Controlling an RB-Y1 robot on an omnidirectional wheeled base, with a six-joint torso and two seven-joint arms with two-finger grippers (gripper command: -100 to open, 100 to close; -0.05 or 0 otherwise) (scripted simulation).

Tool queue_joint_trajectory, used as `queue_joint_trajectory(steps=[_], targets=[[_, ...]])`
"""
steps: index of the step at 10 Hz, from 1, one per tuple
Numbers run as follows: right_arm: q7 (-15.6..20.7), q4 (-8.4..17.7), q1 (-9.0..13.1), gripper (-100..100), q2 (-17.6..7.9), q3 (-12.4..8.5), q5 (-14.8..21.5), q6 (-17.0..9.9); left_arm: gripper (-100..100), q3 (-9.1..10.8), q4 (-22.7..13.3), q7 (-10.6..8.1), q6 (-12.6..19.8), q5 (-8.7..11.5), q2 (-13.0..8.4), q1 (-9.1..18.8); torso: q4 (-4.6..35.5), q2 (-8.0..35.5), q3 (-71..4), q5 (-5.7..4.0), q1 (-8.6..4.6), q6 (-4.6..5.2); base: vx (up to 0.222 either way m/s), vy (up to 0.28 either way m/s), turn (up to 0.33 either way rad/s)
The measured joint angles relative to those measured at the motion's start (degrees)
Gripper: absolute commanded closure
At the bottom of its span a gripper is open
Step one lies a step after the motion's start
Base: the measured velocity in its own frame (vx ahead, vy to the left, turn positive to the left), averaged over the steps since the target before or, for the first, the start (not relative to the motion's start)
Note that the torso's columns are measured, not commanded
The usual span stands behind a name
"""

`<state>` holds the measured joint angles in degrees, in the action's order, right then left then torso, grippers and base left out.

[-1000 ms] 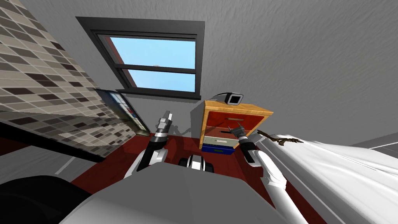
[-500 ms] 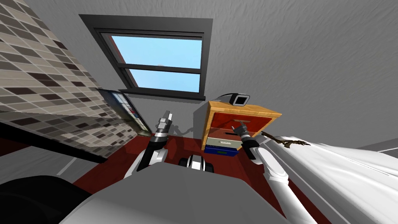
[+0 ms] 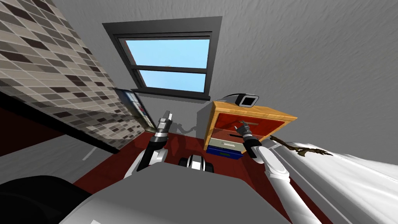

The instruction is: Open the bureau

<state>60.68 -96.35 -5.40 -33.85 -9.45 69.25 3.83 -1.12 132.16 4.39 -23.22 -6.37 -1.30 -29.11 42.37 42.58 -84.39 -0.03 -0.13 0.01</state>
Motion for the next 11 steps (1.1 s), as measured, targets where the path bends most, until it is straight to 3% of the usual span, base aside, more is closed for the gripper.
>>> queue_joint_trajectory(steps=[4,6,7,8,9,10,11], targets=[[-1.81,3.78,1.64,-100,-2.81,-0.56,-0.3,-3.73,0,0.0,0.0,0.0,0.0,0.0,0.0,-0.01,-0.13,-0.42,-0.26,0.05,0.19,-0.02,-0.083,-0.025,0.22],[-2.05,5.89,2.76,-100,-2.92,-1.21,0.16,-5.15,0,0.0,0.0,0.0,0.0,0.0,0.0,-0.01,-0.09,-0.31,-0.19,0.04,0.15,0.0,-0.082,-0.009,0.225],[-2.67,6.19,2.7,-100,-4.38,-0.56,-0.42,-6.79,0,0.0,0.0,0.0,0.0,0.0,0.0,-0.01,-0.07,-0.26,-0.16,0.04,0.13,0.01,-0.038,-0.003,0.041],[-2.85,6.2,2.69,100,-4.55,-0.45,-0.5,-7.26,0,0.01,0.0,0.0,0.0,0.0,0.0,-0.03,-0.1,-0.38,-0.22,0.03,0.12,0.04,0.051,-0.005,-0.347],[-2.42,6.04,2.74,100,-3.09,-1.33,0.27,-5.7,0,0.02,0.01,0.0,-0.01,0.0,0.0,-0.05,-0.17,-0.58,-0.34,0.02,0.09,0.09,0.104,0.013,-0.32],[-2.32,4.89,2.12,100,-3.73,-0.38,-0.48,-5.36,0,0.02,0.01,0.0,-0.01,0.0,0.0,-0.05,-0.19,-0.64,-0.4,0.04,0.16,-0.02,0.108,0.021,-0.217],[-1.7,4.56,2.15,100,-2.11,-1.1,0.13,-3.82,0,0.01,0.01,0.0,-0.01,0.0,0.0,-0.05,-0.16,-0.53,-0.33,0.04,0.19,-0.05,0.095,0.024,-0.2]])
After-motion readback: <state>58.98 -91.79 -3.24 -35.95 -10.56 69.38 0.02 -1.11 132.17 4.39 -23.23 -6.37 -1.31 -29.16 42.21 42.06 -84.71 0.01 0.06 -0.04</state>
